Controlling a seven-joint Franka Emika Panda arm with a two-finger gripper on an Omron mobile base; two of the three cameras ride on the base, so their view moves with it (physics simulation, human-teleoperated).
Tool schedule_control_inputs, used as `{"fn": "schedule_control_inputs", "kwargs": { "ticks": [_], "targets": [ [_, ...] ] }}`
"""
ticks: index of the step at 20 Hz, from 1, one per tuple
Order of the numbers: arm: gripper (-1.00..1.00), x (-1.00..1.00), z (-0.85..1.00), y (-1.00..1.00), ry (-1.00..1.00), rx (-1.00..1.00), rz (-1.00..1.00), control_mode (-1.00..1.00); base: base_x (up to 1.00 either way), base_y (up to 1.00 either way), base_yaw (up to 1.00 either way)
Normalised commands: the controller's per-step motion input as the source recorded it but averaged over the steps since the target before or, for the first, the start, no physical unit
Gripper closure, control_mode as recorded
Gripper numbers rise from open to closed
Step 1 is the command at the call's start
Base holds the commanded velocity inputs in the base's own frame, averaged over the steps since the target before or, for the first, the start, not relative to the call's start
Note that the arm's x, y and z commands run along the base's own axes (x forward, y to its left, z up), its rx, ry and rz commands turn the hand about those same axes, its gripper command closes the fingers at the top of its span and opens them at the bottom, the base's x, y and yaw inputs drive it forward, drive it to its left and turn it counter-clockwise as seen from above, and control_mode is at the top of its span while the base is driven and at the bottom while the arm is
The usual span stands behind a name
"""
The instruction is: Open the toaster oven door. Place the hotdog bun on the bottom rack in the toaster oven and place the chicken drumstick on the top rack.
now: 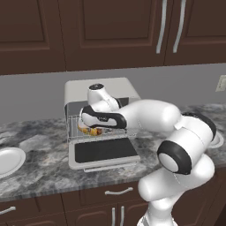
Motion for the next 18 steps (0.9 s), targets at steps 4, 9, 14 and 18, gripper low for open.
{"fn": "schedule_control_inputs", "kwargs": {
  "ticks": [4, 9, 14, 18],
  "targets": [
    [-1.0, -0.44, 0.16, 0.0, -0.08, 0.0, 0.01, -1.0, 0.0, 0.0, 0.0],
    [-1.0, -0.55, 0.09, 0.0, -0.04, 0.0, 0.01, -1.0, 0.0, 0.0, 0.0],
    [-1.0, -0.74, 0.0, 0.05, -0.01, 0.01, -0.05, -1.0, 0.0, 0.0, 0.0],
    [-1.0, -0.86, 0.0, 0.0, -0.02, 0.02, -0.17, -1.0, 0.0, 0.0, 0.0]
  ]
}}
